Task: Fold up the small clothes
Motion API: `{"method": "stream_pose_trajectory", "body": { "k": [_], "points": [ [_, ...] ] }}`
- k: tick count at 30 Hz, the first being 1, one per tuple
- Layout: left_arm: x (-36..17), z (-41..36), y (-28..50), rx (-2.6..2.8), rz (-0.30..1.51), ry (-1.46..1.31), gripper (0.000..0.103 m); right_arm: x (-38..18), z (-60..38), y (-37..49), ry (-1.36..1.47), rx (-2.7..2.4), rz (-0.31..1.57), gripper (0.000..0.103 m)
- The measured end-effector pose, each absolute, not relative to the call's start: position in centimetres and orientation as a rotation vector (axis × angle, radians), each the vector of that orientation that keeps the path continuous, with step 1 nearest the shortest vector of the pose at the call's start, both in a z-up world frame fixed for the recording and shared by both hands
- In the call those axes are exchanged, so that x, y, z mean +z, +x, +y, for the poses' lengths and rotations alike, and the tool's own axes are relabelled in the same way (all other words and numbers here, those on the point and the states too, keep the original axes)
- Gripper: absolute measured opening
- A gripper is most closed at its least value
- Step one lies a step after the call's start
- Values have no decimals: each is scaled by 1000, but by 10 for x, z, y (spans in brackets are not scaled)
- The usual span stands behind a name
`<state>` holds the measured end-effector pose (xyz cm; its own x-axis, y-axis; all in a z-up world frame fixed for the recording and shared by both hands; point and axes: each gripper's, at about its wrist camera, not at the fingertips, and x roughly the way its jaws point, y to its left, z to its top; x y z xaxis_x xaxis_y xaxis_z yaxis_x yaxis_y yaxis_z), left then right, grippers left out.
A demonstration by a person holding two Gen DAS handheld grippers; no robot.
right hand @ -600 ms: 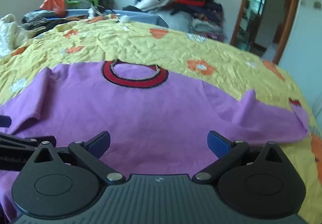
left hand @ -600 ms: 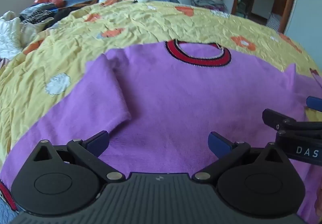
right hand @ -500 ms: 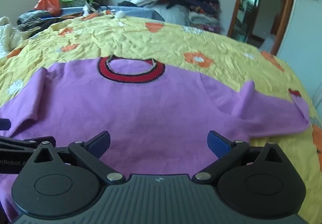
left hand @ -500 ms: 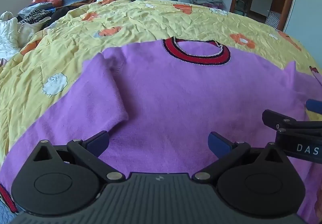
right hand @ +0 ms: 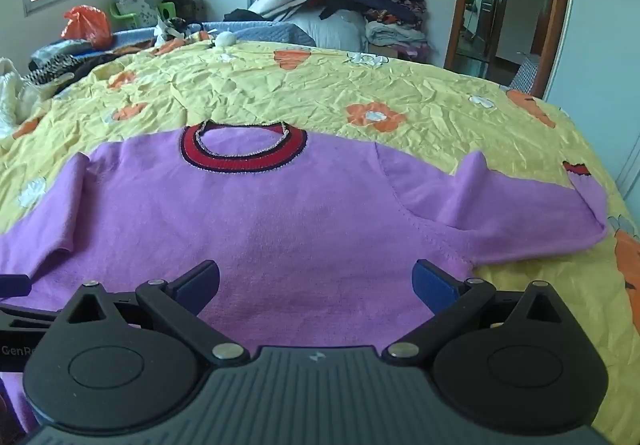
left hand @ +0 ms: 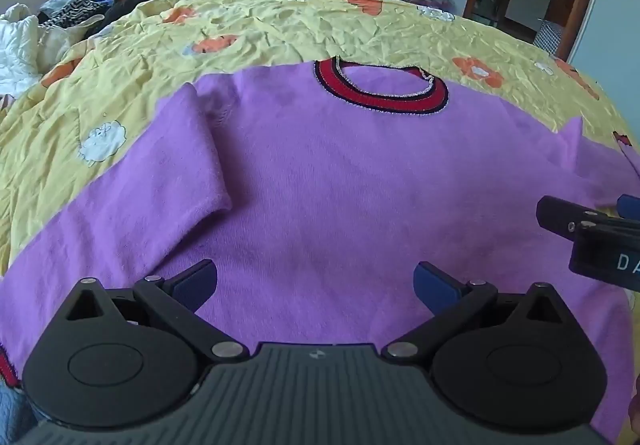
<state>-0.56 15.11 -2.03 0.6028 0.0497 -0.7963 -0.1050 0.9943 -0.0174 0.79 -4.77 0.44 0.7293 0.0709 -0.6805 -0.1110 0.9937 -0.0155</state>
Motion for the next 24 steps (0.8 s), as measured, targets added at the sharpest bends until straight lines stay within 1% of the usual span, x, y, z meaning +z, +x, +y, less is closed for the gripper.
{"method": "stream_pose_trajectory", "body": {
  "k": [7, 14, 24],
  "points": [
    [-17, 131, -12, 141, 944, -44, 103, 1, -68, 3, 7, 132, 740, 103],
    [-11, 109, -27, 203, 926, 18, 103, -5, -87, 9, 88, 212, 746, 103],
    [-15, 100, -28, 214, 950, 23, 103, -7, -79, 6, 2, 203, 746, 103]
  ]
}}
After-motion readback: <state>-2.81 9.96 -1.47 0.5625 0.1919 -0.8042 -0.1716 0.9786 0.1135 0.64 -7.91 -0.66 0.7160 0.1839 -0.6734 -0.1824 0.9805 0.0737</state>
